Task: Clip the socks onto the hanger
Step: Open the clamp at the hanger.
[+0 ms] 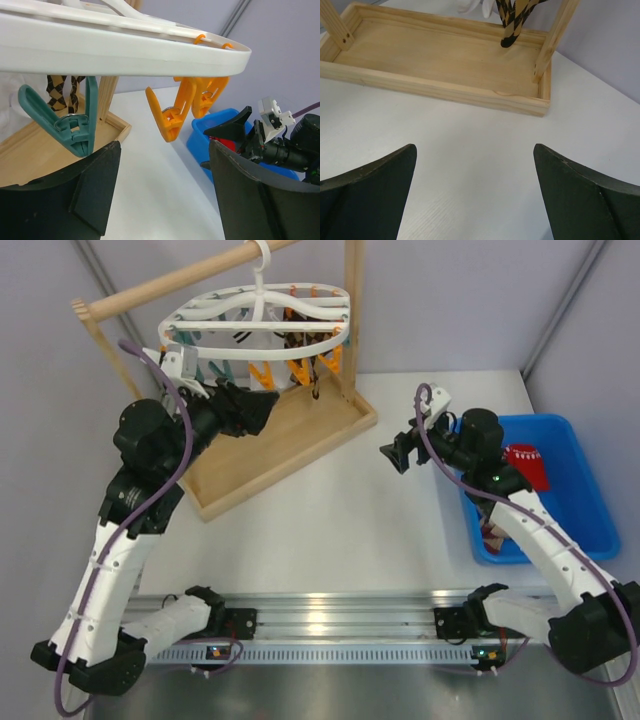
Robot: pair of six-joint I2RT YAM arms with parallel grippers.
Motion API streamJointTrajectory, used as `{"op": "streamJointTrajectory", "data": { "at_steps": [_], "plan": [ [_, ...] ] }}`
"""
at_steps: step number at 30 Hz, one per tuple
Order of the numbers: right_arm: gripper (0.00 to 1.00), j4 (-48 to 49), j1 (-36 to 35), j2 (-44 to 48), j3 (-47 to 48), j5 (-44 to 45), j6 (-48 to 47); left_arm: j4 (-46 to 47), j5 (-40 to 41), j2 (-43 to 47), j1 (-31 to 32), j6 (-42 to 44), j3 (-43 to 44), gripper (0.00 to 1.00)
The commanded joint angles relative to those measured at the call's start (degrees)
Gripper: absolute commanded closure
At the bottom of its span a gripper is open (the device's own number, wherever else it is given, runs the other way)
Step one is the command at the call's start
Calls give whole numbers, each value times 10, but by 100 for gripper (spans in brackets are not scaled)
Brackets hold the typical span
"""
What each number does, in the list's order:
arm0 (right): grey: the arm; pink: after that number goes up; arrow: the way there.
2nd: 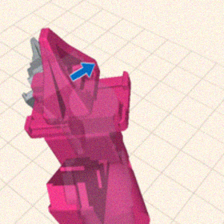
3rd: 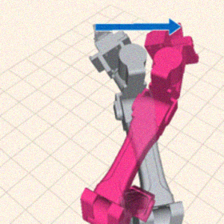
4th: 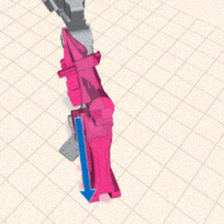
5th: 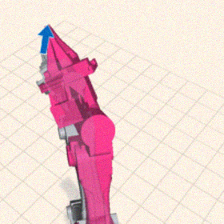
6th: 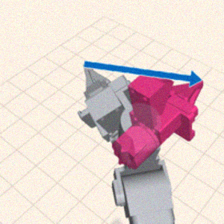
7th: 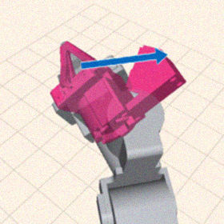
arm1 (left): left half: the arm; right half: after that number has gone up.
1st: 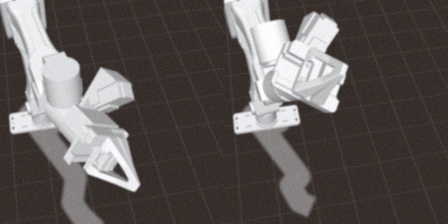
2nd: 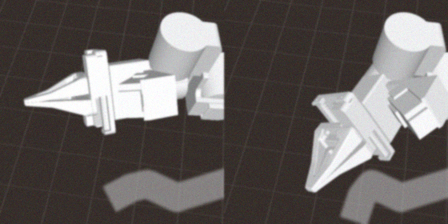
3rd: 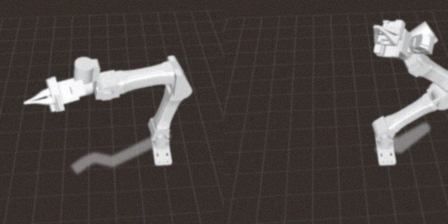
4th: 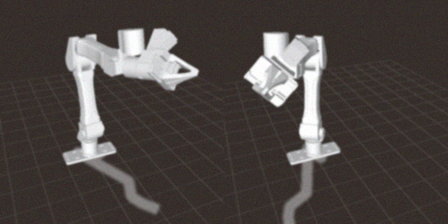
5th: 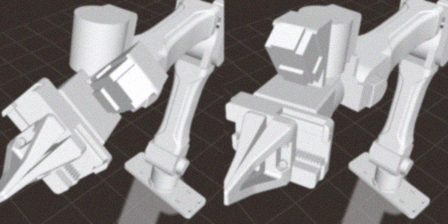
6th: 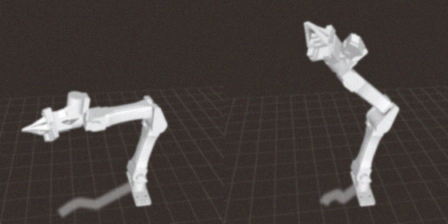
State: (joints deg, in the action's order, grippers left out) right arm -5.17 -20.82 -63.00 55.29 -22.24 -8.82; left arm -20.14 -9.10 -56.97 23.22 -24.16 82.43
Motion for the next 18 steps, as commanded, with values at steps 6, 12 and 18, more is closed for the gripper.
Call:
{"op": "streamJointTrajectory", "data": {
  "at_steps": [6, 12, 18],
  "plan": [
    [0, 31, 4, -9, 38, 2, -3, 74, 66, -6, 27, 7, 9, 24],
    [0, 33, 3, -9, 41, -6, 6, 105, 86, -18, 37, -13, 20, 24],
    [0, 34, 1, -19, 50, -17, 6, 109, 128, -42, 48, -22, 52, 26]
  ]
}}
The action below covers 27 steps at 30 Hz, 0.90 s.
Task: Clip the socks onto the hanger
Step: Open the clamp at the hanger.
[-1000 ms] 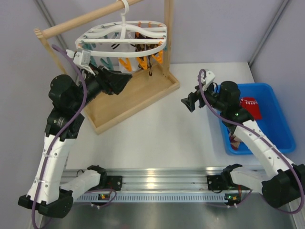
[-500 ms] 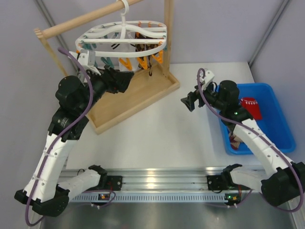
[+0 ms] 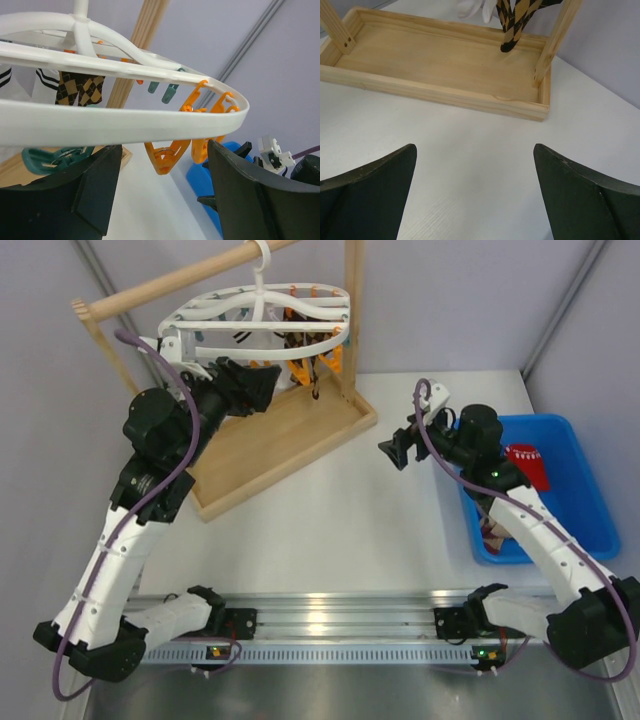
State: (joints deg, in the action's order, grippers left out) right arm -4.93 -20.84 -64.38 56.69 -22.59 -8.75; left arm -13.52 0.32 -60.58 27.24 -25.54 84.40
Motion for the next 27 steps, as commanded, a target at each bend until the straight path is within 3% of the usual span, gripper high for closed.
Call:
{"op": "streamJointTrajectory", "data": {
  "at_steps": [1, 7, 10, 17, 22, 24, 27],
  "plan": [
    [0, 32, 0, -7, 39, -14, 5, 42, 38, -11, 10, -7, 39, 27],
    [0, 38, -13, -16, 52, -36, 13, 43, 53, -28, 23, -3, 58, 31],
    [0, 46, -29, -27, 62, -45, 18, 40, 63, -33, 26, 6, 61, 38],
    [0, 68, -75, -51, 106, -66, 28, 34, 72, -36, 26, 15, 60, 56],
    [0, 103, -130, -76, 149, -56, 44, 31, 67, -38, 26, 10, 60, 77],
    [2, 117, -149, -85, 170, -46, 45, 30, 64, -39, 26, 5, 58, 85],
    [8, 157, -182, -103, 198, -11, 45, 30, 54, -40, 26, 1, 60, 90]
  ]
}}
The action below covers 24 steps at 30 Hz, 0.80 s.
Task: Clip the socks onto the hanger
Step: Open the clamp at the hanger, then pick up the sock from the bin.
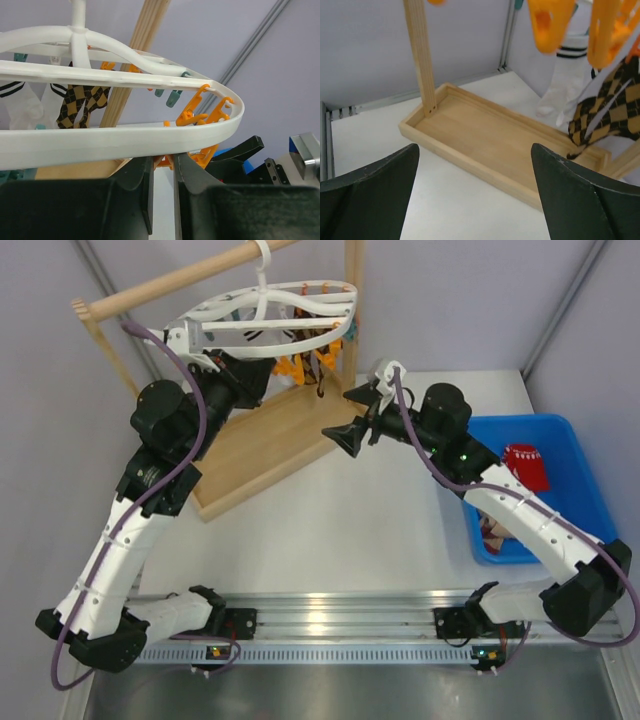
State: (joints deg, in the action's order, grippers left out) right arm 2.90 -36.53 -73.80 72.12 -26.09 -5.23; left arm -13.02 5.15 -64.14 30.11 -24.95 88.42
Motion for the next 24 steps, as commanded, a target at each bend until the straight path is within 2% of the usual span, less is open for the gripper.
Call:
{"op": "streamJointTrajectory", "data": {
  "at_steps": [1, 6, 12, 15, 17, 20, 21, 22, 23, 24],
  "plan": [
    [10, 90, -37, -20, 49, 36, 12, 23, 5, -5, -3, -5, 20, 92],
    [25, 118, -65, -53, 102, 37, -1, 12, -5, -5, -4, 8, 23, 98],
    [29, 106, -86, -57, 109, 38, -30, -8, -36, 6, -4, 27, 12, 100],
    [29, 67, -73, -14, 76, 66, -50, -8, -47, 12, -6, 32, 2, 100],
    [29, 23, -52, 12, 36, 80, -55, -6, -49, 13, -6, 34, -2, 100],
    [25, -63, 23, 68, -10, 72, -69, -2, -65, 9, -6, 32, -4, 100],
    [25, -88, 53, 82, -22, 60, -76, 0, -71, 9, -6, 31, -5, 100],
    [24, -107, 117, 108, -32, 36, -83, 0, -73, 9, -6, 30, -6, 100],
    [24, -159, 150, 121, -50, 24, -96, 0, -74, 6, -6, 28, -6, 100],
    [24, -187, 184, 131, -57, 6, -148, 0, -74, 5, -6, 28, -7, 100]
  ]
}}
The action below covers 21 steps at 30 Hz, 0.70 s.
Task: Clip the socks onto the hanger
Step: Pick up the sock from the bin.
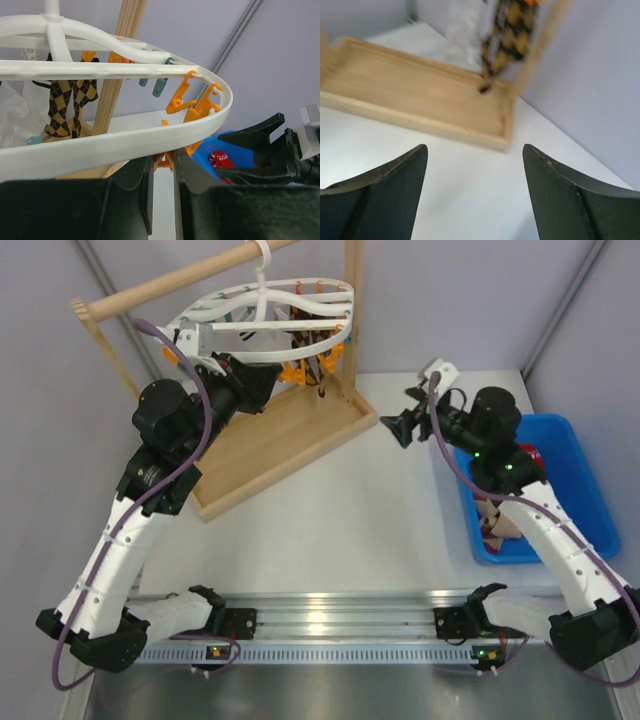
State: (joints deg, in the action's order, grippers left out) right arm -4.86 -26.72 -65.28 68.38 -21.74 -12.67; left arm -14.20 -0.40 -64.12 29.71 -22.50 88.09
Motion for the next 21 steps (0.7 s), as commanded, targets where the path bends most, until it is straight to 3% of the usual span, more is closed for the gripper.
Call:
{"op": "streamJointTrajectory", "data": {
  "at_steps": [1, 2, 3, 5, 6, 9, 14, 21],
  "plan": [
    [23, -131, 156, 64, -27, -63, -96, 13, -20, 3, -2, 3, -6, 100],
    [23, -182, 198, 69, -42, -84, -120, 13, -21, 0, -2, 0, -6, 100],
    [22, -209, 293, 66, -45, -109, -174, 13, -21, 0, -3, -1, -6, 100],
    [22, -294, 381, 47, -46, -163, -223, 15, -24, -3, -2, -2, -6, 100],
    [23, -334, 449, 10, -39, -179, -301, 16, -25, -4, -2, -2, -6, 100],
    [26, -442, 553, -92, 4, -169, -441, 16, -22, -7, -2, 0, -2, 100],
    [39, -504, 607, -283, 143, -44, -535, 16, -22, -8, -2, 1, -4, 100],
    [46, -429, 592, -375, 166, 26, -547, 16, -20, -12, -2, 0, -5, 100]
  ]
}}
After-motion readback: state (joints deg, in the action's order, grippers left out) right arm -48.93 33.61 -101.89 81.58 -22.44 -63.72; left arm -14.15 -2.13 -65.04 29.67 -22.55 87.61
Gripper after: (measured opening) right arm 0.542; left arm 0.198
